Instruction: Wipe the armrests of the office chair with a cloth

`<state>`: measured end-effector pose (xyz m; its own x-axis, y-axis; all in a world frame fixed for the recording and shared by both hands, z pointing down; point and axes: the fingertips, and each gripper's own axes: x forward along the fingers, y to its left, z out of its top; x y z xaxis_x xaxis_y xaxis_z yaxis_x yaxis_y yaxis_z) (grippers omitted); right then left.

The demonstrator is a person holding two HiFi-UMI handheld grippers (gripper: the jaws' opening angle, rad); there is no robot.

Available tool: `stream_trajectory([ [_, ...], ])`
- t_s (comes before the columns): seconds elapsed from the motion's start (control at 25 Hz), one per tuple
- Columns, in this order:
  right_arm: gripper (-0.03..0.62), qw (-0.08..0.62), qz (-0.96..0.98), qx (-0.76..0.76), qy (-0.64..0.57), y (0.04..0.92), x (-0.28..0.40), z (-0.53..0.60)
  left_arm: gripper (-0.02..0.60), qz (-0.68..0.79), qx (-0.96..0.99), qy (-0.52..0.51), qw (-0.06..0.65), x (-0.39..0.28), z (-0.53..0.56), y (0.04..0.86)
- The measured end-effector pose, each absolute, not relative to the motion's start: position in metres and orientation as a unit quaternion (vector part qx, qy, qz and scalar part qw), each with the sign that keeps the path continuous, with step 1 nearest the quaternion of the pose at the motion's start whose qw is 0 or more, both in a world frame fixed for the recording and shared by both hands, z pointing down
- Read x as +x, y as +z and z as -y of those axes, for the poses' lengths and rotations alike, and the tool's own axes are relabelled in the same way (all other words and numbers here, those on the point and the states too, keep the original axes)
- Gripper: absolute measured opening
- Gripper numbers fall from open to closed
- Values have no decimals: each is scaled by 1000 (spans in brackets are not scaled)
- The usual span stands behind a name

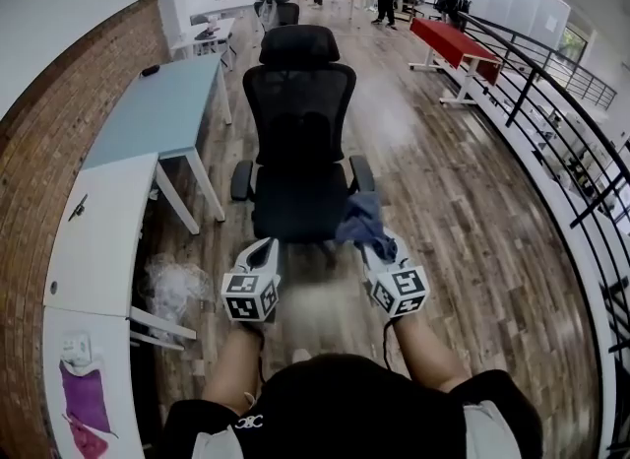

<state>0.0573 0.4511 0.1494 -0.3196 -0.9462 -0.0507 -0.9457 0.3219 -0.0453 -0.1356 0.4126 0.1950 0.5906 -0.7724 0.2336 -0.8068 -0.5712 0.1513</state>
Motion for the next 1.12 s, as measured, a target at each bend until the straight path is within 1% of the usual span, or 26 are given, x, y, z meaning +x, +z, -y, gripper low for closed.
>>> stream_trajectory([
  [0.24, 48, 24, -830, -557, -19, 175, 79, -542, 6, 454, 878, 81, 127, -98, -504, 211],
  [0.44, 48, 21, -847, -531, -24, 186, 78, -609, 6, 454, 873, 93, 154, -92, -588, 229],
  [0.76, 46, 17, -861, -507, -29, 181, 58, -661, 6, 479, 860, 93, 151, -114, -645, 217],
  [1.12, 46, 9, -853, -522, -22, 172, 25, -660, 6, 477, 860, 106, 145, -156, -655, 219],
])
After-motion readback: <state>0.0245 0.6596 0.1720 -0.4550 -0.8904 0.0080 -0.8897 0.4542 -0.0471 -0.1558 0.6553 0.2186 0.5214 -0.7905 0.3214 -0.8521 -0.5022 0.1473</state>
